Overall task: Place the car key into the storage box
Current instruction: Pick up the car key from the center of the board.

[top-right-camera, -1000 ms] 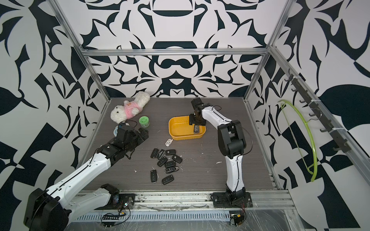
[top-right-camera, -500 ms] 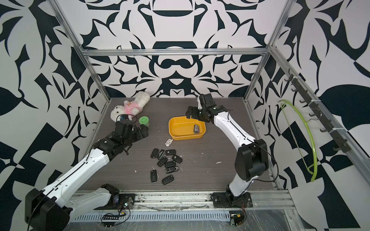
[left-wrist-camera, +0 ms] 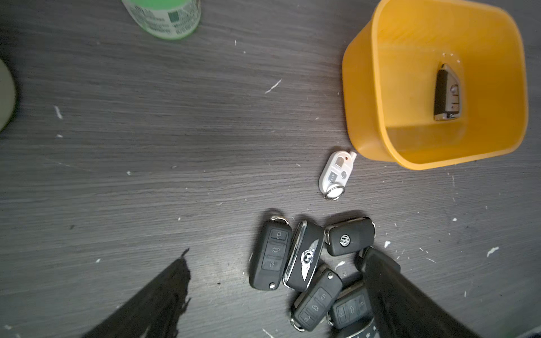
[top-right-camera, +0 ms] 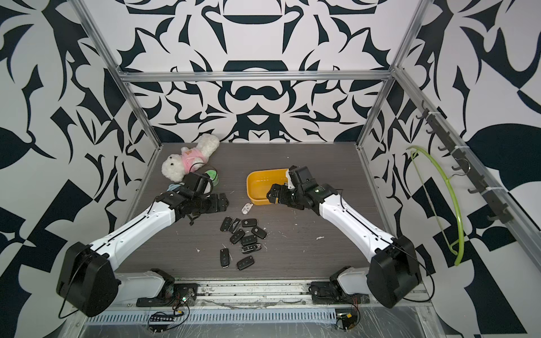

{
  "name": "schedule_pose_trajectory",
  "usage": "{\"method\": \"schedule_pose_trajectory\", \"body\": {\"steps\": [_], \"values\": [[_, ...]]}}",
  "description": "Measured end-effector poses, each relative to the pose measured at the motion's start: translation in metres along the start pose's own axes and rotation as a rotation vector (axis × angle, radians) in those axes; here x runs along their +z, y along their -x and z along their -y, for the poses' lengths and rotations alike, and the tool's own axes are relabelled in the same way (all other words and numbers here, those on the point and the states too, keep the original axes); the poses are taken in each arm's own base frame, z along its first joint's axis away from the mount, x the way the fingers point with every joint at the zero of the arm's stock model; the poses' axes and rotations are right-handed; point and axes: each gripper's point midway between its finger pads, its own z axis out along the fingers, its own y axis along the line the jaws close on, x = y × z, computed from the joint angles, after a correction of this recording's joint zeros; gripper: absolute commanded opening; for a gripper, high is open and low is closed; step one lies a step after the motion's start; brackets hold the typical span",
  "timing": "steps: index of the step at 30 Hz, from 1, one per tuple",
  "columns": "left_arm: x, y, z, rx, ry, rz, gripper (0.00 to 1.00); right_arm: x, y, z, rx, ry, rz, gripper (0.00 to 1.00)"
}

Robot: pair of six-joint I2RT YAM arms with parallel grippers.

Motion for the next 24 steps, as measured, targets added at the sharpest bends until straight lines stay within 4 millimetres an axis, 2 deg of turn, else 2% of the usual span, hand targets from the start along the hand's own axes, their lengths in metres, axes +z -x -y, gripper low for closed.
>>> {"method": "schedule_pose_trajectory", "body": {"steps": [2, 7, 13, 24], "values": [[0.011, -0.008, -0.002, -0.006, 0.013, -0.043, 0.87, -0.001, -0.006, -0.004, 0.001, 0.006, -0.006, 1.0], [0.031, -0.023, 0.002, 0.02, 0.065, -0.126, 0.86, 0.003, -0.01, -0.006, 0.005, 0.0, -0.009, 1.0], [0.049, -0.028, 0.007, 0.054, 0.146, -0.167, 0.87, 0.009, -0.011, -0.002, 0.014, -0.024, -0.012, 1.0], [0.074, -0.041, -0.014, 0.047, 0.27, -0.237, 0.88, 0.009, -0.008, 0.001, 0.012, -0.045, 0.004, 1.0]]}}
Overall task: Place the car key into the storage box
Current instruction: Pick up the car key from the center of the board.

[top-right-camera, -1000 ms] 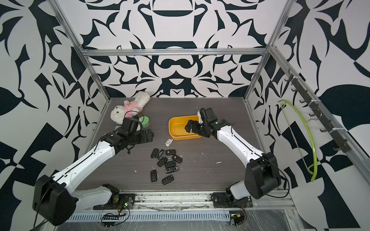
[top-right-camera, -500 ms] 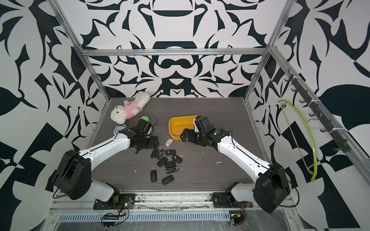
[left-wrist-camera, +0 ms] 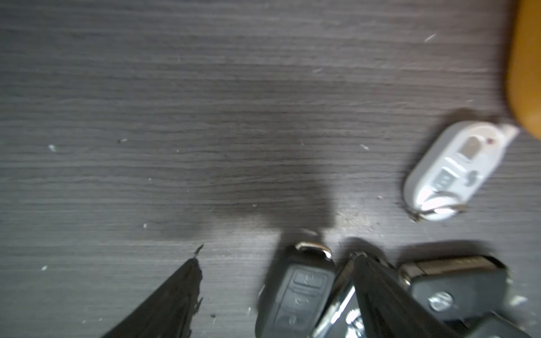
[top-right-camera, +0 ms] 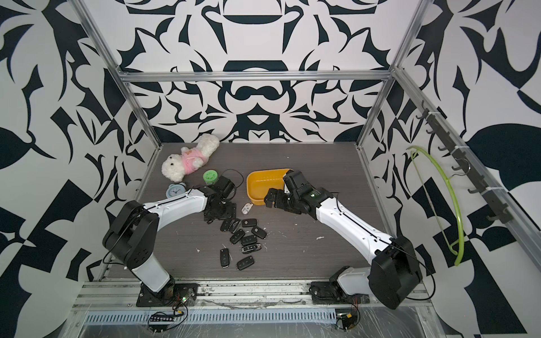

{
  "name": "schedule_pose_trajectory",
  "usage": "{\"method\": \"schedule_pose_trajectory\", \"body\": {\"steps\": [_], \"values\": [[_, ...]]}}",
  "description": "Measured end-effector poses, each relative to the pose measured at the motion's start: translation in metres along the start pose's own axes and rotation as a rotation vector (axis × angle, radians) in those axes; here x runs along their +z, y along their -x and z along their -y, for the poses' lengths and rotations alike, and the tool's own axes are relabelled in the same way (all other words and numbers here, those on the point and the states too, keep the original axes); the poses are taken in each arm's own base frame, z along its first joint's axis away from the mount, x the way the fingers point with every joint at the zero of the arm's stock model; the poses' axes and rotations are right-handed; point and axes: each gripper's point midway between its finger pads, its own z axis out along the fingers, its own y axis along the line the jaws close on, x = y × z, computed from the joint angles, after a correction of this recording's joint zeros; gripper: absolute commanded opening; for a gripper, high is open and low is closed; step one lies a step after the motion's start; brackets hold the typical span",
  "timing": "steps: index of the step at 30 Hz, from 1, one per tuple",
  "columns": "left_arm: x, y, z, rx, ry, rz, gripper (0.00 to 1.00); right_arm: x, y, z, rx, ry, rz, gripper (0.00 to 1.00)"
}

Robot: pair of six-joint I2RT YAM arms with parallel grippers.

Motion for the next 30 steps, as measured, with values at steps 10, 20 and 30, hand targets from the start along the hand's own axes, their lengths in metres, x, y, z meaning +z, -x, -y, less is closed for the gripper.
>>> {"method": "schedule_pose_trajectory", "body": {"steps": [10, 20, 30], "values": [[0.005, -0.005, -0.001, 0.04, 0.022, -0.016, 0.89, 0.0, 0.001, 0.0, -0.004, -0.005, 0.007, 1.0], [0.008, -0.027, -0.014, 0.069, 0.044, -0.068, 0.88, 0.001, 0.002, 0.002, -0.006, -0.018, 0.015, 1.0], [0.007, -0.038, -0.016, 0.073, 0.032, -0.09, 0.83, 0.009, -0.006, 0.001, -0.02, -0.033, -0.011, 1.0]]}}
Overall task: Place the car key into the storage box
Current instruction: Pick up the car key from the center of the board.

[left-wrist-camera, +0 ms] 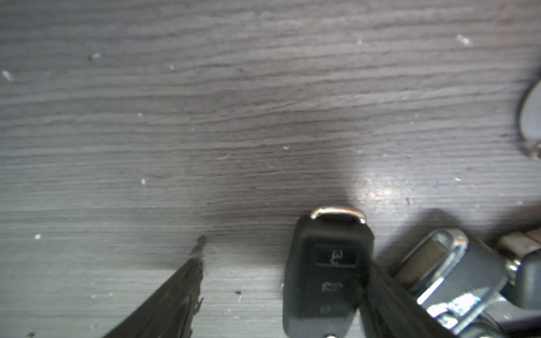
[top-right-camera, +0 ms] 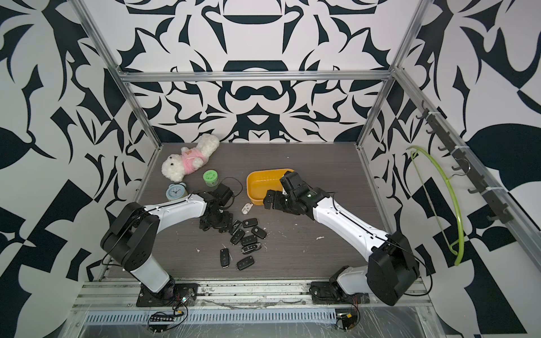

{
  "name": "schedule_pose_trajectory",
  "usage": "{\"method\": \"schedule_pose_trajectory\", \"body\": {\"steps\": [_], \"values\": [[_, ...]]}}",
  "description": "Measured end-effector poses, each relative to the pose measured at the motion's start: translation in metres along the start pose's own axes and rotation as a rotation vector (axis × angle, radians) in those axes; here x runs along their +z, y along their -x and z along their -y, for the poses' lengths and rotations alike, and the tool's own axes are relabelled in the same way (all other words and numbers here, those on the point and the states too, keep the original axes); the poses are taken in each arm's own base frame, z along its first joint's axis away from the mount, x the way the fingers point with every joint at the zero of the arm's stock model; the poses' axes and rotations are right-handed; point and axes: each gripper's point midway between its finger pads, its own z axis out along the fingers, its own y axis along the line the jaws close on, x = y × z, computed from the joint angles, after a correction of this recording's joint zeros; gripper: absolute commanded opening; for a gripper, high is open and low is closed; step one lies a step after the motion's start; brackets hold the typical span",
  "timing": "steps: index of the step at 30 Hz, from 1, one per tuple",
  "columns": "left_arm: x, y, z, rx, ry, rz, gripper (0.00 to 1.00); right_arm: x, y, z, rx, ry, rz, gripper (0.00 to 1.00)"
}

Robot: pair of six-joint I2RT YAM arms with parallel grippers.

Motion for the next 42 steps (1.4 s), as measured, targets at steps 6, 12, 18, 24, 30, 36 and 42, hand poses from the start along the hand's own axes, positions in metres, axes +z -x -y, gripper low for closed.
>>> {"method": "schedule_pose_trajectory", "body": {"steps": [6, 12, 18, 24, 30, 36, 42], "values": [[0.0, -0.003, 0.005, 0.002, -0.026, -0.016, 0.67, -0.003, 0.003, -0.003, -0.003, -0.003, 0.004, 1.0], [0.0, -0.003, 0.005, 0.008, -0.03, -0.018, 0.45, -0.004, 0.006, -0.006, -0.006, 0.0, 0.013, 1.0], [0.001, -0.002, 0.006, 0.019, -0.033, -0.016, 0.14, -0.001, 0.005, -0.007, -0.01, -0.005, 0.004, 1.0], [0.001, 0.002, 0.009, 0.025, -0.032, -0.022, 0.0, -0.001, 0.005, -0.006, -0.012, -0.01, 0.003, 1.0], [-0.001, 0.003, 0.007, 0.014, -0.021, -0.02, 0.0, -0.001, 0.006, -0.005, -0.014, -0.017, 0.01, 1.0], [-0.034, 0.022, 0.015, -0.011, -0.064, 0.063, 0.0, -0.002, 0.01, -0.001, -0.015, -0.04, 0.031, 1.0], [-0.092, 0.059, 0.035, -0.06, -0.181, 0.236, 0.0, -0.002, 0.015, 0.005, -0.011, -0.074, 0.058, 1.0]]}}
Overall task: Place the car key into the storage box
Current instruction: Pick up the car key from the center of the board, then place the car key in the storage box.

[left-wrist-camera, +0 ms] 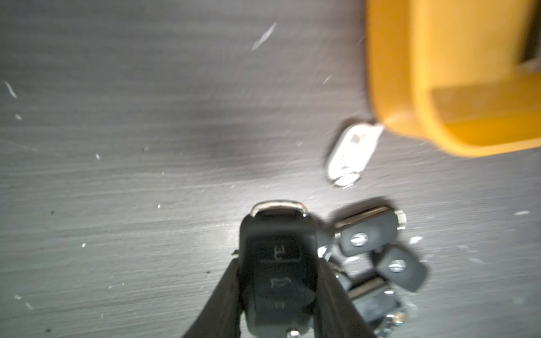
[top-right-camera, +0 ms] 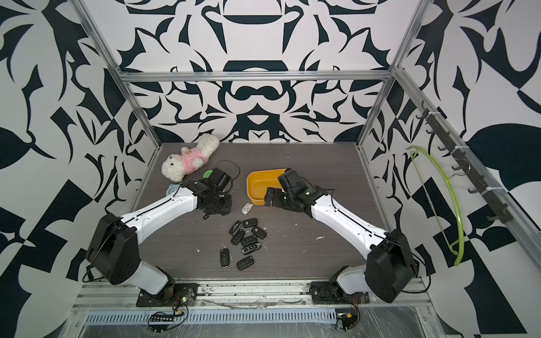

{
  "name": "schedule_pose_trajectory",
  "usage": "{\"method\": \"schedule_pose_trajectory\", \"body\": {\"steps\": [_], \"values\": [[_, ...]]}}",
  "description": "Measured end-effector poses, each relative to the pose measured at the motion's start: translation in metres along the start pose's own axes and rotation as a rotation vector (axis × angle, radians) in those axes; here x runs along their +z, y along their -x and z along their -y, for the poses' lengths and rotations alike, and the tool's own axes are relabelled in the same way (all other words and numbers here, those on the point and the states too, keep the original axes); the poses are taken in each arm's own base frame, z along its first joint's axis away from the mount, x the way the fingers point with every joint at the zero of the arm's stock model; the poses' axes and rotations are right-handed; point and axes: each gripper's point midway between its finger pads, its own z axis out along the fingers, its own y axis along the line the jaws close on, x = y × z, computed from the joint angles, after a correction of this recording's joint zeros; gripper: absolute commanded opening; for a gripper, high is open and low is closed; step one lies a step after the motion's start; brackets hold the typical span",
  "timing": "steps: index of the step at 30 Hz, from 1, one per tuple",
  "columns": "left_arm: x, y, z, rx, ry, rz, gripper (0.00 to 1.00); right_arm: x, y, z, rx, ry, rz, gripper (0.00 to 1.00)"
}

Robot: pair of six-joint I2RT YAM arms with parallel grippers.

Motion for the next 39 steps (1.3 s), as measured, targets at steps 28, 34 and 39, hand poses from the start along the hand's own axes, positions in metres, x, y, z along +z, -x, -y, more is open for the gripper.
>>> {"method": "schedule_pose_trajectory", "body": {"steps": [28, 34, 39], "values": [[0.06, 0.085, 0.116, -0.021, -0.023, 0.168, 0.0, -0.041, 0.016, 0.057, 0.064, -0.202, 0.25, 1.0], [0.083, 0.096, 0.122, -0.046, 0.013, 0.155, 0.0, -0.053, 0.016, 0.071, 0.077, -0.232, 0.288, 1.0], [0.105, 0.087, 0.117, -0.057, 0.055, 0.107, 0.0, -0.06, 0.018, 0.081, 0.078, -0.255, 0.308, 1.0]]}}
